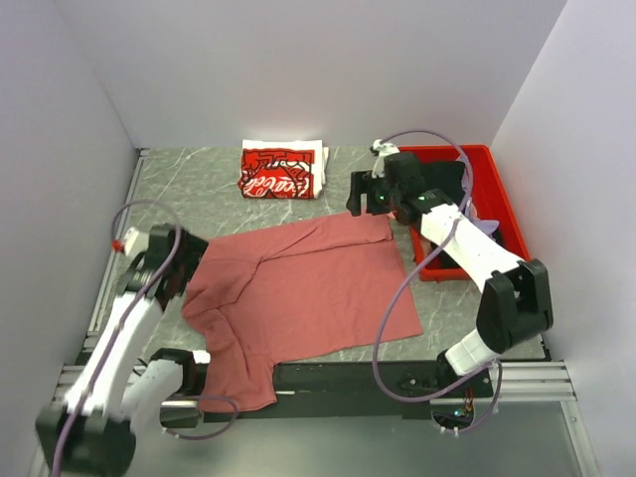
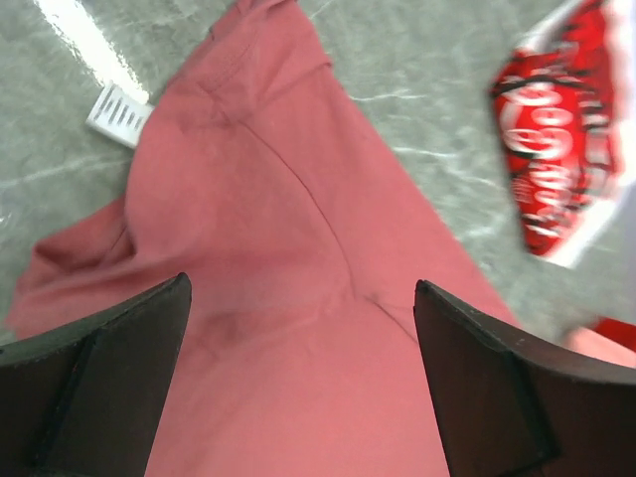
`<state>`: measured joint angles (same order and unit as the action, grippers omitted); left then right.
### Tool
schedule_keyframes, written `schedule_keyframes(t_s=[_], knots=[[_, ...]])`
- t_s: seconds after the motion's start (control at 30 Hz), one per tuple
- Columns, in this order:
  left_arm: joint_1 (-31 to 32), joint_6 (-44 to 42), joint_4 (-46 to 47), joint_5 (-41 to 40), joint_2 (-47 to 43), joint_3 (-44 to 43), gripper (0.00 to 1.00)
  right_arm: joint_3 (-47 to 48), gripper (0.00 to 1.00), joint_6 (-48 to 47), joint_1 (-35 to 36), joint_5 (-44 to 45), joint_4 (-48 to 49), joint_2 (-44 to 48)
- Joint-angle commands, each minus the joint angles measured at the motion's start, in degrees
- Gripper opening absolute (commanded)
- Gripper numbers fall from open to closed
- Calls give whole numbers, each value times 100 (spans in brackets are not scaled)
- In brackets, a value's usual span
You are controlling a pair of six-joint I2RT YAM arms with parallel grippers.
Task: Fold and stack the t-shirts
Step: Fold the tshirt
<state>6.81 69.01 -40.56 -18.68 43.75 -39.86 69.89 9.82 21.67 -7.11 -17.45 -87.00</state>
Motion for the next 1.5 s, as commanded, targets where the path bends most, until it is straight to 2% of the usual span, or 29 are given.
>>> schedule_keyframes(t_s=[0.0, 0.1, 0.17, 0.2, 0.27, 0.37, 0.4, 0.43, 0.53, 0.57, 0.73, 1.0, 1.13, 1.2, 1.33, 1.4, 1.47], knots=[[-13, -310, 733, -223, 1055, -513, 99, 280, 85, 186, 118, -193, 198, -369], [-231, -406, 865, -759, 1680, -794, 99, 419, 85, 292, 136, -282, 216, -756], [-469, -599, 1145, -752, 2030, -857, 94, 560, 85, 309, 136, -160, 146, -1063], [-809, -660, 1277, -638, 2146, -866, 91, 692, 85, 318, 127, -89, 102, -1160], [-1093, -916, 1532, -209, 2531, -901, 83, 850, 85, 310, 118, 25, -12, -1407], [-1506, -1258, 1778, 65, 3181, -1023, 79, 1096, 85, 257, 109, 131, -100, -1653], [-1698, -1407, 1849, 466, 3358, -1085, 76, 1132, 85, 239, 83, 123, -127, -1706], [-1770, -1652, 1902, 592, 3551, -1164, 68, 1176, 85, 257, 65, 105, -153, -1819], [-1920, -1944, 1990, 786, 4158, -1402, 55, 1255, 85, 239, 4, 61, -197, -1969], [-1964, -2005, 2182, 821, 4299, -1402, 55, 1238, 85, 248, -5, 70, -197, -2005], [-2025, -2322, 2543, 1146, 4406, -1279, 52, 1159, 85, 274, -145, 96, -145, -2093], [-2017, -2621, 2711, 1112, 4344, -1068, 49, 1308, 84, 292, -251, 8, -188, -2365], [-2017, -2656, 2474, 963, 4476, -1147, 41, 1370, 84, 318, -313, -106, -188, -2462], [-2017, -2709, 2509, 997, 4511, -1103, 40, 1466, 84, 327, -330, -141, -223, -2514], [-2017, -2796, 2535, 1094, 4608, -1077, 26, 1607, 84, 362, -356, -167, -241, -2690], [-2017, -2849, 2527, 1112, 4704, -1094, 26, 1703, 84, 371, -365, -168, -267, -2734], [-2017, -2885, 2474, 1024, 4774, -1112, 21, 1791, 84, 354, -383, -159, -311, -2796]])
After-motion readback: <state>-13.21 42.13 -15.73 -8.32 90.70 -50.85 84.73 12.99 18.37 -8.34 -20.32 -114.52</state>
